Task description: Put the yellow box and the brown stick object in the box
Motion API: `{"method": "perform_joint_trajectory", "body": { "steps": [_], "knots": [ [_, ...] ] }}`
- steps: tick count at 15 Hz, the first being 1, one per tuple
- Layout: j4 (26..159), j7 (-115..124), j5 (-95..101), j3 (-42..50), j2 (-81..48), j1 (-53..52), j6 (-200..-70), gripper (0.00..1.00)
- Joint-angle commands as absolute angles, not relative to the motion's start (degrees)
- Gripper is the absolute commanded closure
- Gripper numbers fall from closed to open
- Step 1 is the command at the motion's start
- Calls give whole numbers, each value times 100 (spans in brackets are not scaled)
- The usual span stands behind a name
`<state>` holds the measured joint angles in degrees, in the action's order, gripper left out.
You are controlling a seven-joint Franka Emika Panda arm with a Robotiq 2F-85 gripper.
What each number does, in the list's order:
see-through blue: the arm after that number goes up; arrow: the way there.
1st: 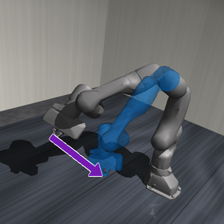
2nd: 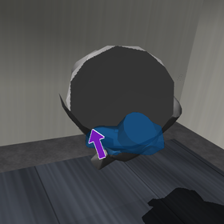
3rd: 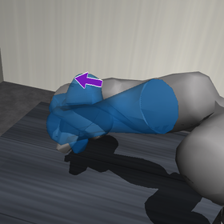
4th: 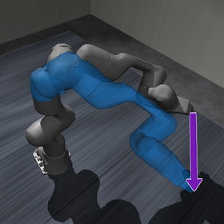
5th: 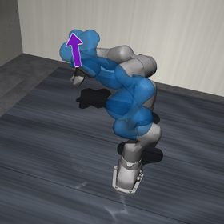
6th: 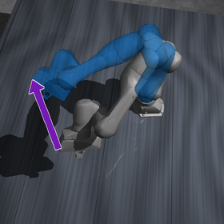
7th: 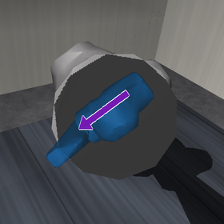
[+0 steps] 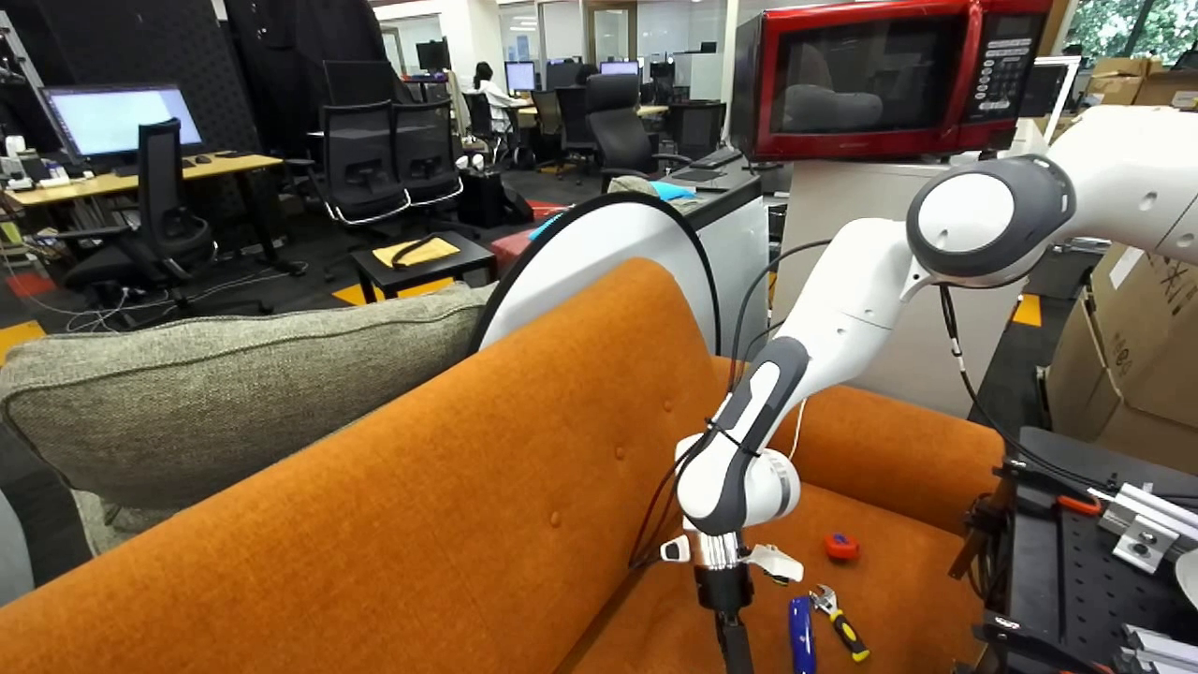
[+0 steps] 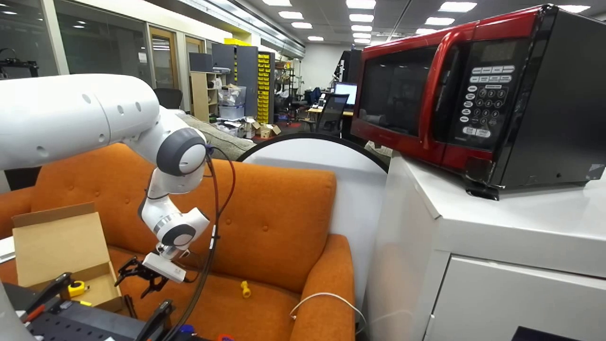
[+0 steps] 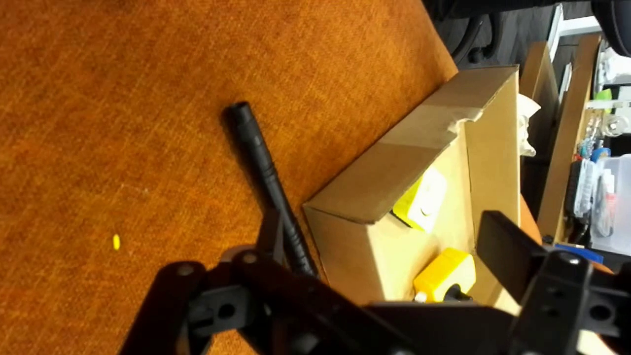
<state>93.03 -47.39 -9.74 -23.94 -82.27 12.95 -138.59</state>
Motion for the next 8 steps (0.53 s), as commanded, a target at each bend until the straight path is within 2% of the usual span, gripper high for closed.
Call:
{"method": "perform_joint_trajectory", "body": {
  "steps": [1,8],
  "knots": [
    [9742,-4466,-921,-2180,-7975,1110,-14434,0],
    [9949,-3899,-355,-1841,-8019,786,-15479,0]
  ]
}}
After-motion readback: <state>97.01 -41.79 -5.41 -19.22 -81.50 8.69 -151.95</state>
